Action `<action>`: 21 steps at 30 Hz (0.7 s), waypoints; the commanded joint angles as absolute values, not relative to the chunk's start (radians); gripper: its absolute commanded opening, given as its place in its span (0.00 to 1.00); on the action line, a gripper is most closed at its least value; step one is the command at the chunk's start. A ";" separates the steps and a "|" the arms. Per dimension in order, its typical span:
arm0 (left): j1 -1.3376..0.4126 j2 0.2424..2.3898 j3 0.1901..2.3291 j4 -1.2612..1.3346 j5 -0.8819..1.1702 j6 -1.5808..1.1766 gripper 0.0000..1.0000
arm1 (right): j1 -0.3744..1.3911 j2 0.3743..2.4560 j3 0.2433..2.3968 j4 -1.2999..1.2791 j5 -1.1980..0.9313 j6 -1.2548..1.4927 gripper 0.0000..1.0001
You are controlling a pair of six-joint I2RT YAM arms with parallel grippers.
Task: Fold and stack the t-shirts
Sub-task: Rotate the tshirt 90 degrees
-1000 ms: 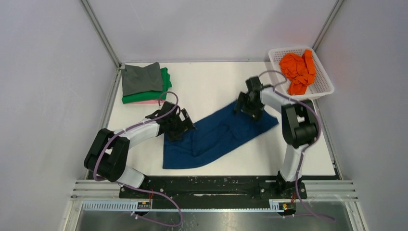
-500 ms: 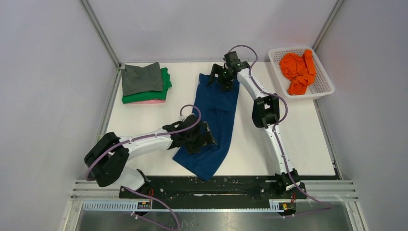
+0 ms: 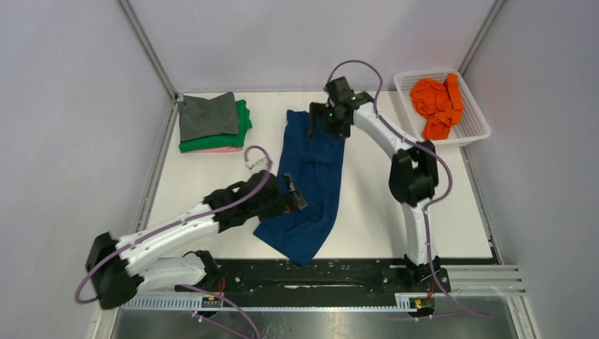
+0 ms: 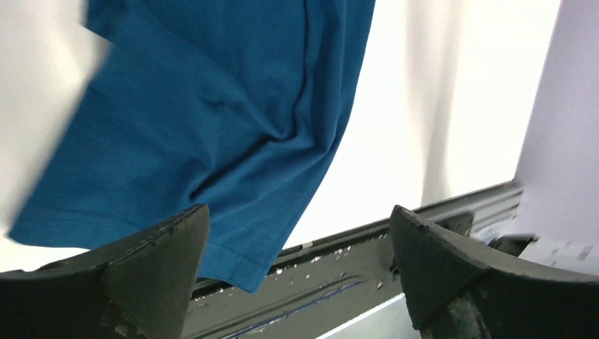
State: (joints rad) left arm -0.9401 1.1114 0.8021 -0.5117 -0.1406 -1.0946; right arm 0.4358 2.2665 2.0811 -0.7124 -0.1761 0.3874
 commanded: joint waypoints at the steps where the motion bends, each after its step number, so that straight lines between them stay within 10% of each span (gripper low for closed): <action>1: -0.815 0.974 0.737 -0.588 -0.229 -1.057 0.99 | 0.587 1.976 1.706 -0.646 -0.053 0.346 0.99; 10: -0.458 0.954 0.645 -0.533 -0.029 -0.883 0.99 | 0.740 1.905 1.380 -0.550 -0.072 0.464 0.99; 21: -0.400 1.083 0.614 -0.409 0.114 -0.815 0.99 | 0.665 2.181 1.621 -0.721 -0.026 0.519 0.99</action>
